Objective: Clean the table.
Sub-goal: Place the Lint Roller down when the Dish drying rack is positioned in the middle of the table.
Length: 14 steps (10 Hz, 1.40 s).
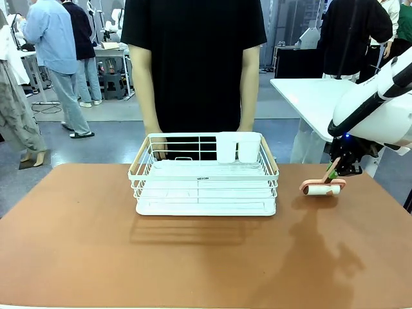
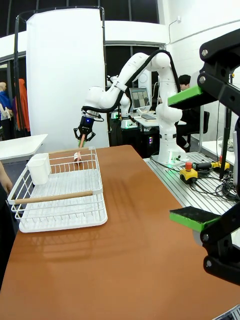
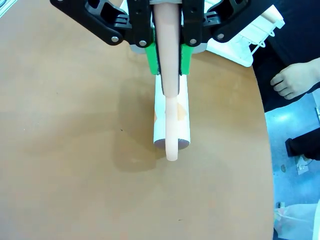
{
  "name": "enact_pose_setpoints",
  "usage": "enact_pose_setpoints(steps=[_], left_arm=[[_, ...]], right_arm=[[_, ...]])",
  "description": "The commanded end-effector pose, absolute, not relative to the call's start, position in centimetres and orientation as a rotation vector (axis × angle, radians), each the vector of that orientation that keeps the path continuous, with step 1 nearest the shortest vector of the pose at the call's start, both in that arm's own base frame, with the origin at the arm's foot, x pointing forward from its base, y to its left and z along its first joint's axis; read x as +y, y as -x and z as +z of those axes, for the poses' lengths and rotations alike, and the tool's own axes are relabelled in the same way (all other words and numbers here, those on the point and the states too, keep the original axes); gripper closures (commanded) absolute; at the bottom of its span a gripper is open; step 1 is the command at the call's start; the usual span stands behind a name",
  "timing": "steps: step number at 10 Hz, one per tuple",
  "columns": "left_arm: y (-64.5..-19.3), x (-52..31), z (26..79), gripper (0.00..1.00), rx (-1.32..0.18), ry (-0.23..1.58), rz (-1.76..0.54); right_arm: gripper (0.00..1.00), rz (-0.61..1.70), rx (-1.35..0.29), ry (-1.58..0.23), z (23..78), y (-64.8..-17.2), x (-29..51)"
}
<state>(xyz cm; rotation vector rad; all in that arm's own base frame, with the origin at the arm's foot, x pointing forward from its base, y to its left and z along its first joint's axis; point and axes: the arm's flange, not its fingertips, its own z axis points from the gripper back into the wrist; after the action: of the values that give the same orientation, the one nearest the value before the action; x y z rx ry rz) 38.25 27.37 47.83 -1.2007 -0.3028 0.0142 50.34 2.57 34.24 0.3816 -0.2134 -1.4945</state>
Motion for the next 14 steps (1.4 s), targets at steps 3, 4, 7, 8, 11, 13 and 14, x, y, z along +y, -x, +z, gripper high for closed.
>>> enact_pose_setpoints(steps=[3,4,7,8,11,13,14], left_arm=[[-37.9,27.4,47.9,0.0,-0.314,1.205,0.007],[-37.9,27.4,47.9,0.0,-0.314,1.205,0.007],[-37.9,27.4,47.9,0.0,-0.314,1.205,0.007],[-37.9,27.4,47.9,0.0,-0.314,1.205,0.007],[-37.9,27.4,47.9,0.0,-0.314,1.205,0.007],[-37.9,27.4,47.9,0.0,-0.314,1.205,0.007],[-37.9,27.4,47.9,0.0,-0.314,1.205,0.007]], right_arm=[[0.49,-1.486,-0.194,-0.363,34.0,-50.5,3.0],[0.42,-1.485,-0.196,-0.36,34.2,-50.2,3.1],[0.0,-1.503,-0.191,-0.278,35.7,-47.2,4.3],[0.0,-1.493,-0.175,-0.248,36.7,-46.0,4.8],[0.0,-1.476,-0.142,-0.176,40.1,-42.7,6.0],[0.0,-1.464,-0.167,-0.202,42.2,-41.3,6.2],[0.0,-1.481,-0.191,-0.203,42.6,-41.4,5.9]])
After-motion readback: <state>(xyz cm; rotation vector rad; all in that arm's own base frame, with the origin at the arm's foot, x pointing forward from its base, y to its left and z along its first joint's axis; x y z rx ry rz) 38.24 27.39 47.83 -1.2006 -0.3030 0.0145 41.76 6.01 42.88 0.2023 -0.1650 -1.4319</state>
